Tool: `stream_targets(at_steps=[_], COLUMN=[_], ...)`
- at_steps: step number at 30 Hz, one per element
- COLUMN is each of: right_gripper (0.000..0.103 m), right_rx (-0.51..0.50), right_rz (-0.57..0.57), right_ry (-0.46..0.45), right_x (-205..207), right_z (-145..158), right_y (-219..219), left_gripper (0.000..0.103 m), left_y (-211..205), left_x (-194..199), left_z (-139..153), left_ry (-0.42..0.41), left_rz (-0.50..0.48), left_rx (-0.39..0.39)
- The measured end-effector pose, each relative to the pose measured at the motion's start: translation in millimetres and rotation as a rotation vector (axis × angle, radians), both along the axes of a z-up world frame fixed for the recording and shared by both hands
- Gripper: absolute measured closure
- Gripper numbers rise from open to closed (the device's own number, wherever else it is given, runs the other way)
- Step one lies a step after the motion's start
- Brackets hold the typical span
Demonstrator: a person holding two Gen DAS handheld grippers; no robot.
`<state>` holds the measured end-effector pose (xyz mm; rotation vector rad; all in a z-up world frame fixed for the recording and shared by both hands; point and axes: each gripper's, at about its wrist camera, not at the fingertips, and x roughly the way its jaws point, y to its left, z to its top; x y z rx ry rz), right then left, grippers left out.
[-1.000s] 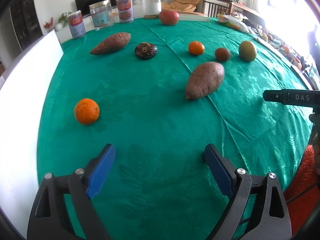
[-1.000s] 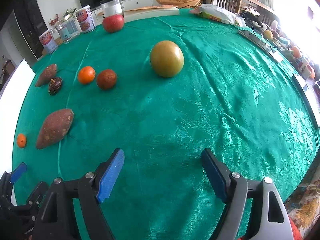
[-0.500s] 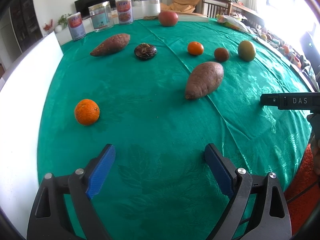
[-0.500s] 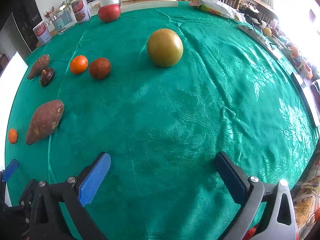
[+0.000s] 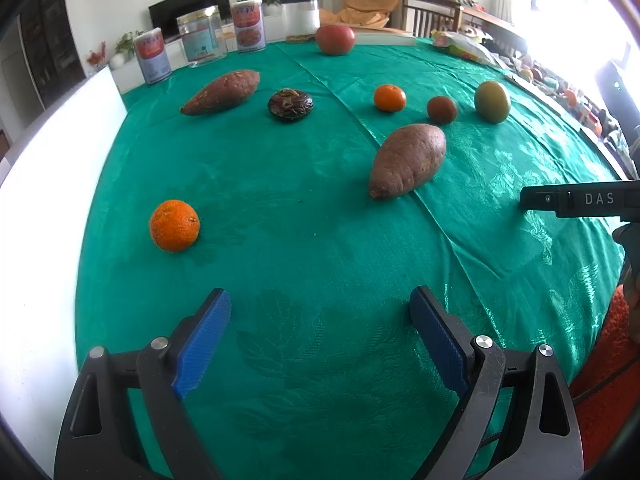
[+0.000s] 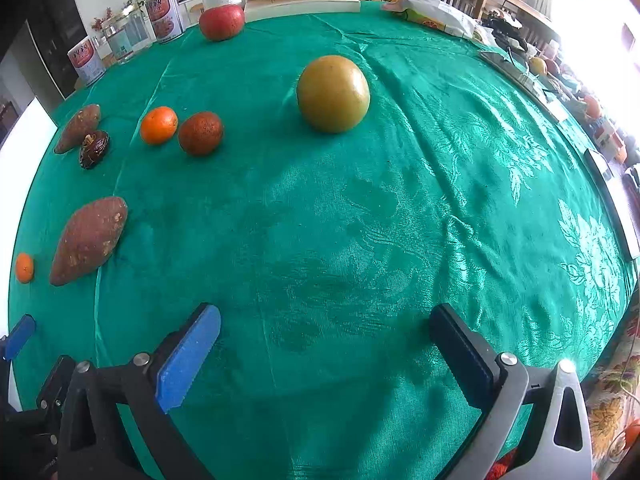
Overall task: Organize fruits
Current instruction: 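Move both open grippers back over the table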
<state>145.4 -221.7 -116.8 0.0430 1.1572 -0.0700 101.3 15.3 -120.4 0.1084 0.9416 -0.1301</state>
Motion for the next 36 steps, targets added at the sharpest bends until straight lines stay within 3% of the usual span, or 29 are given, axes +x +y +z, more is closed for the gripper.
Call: stream_targets(at_steps=[36], right_gripper=[0.0], right_rx=[0.003], right_rz=[-0.002], right_ry=[0.009], right_x=[-0.4], right_z=[0.7], right_y=[1.3], left_gripper=[0.01], left_y=[-1.2], left_x=[4.2], left_z=[0.9], left_ry=[0.037], left_rz=[0.004], left_rx=[0.013])
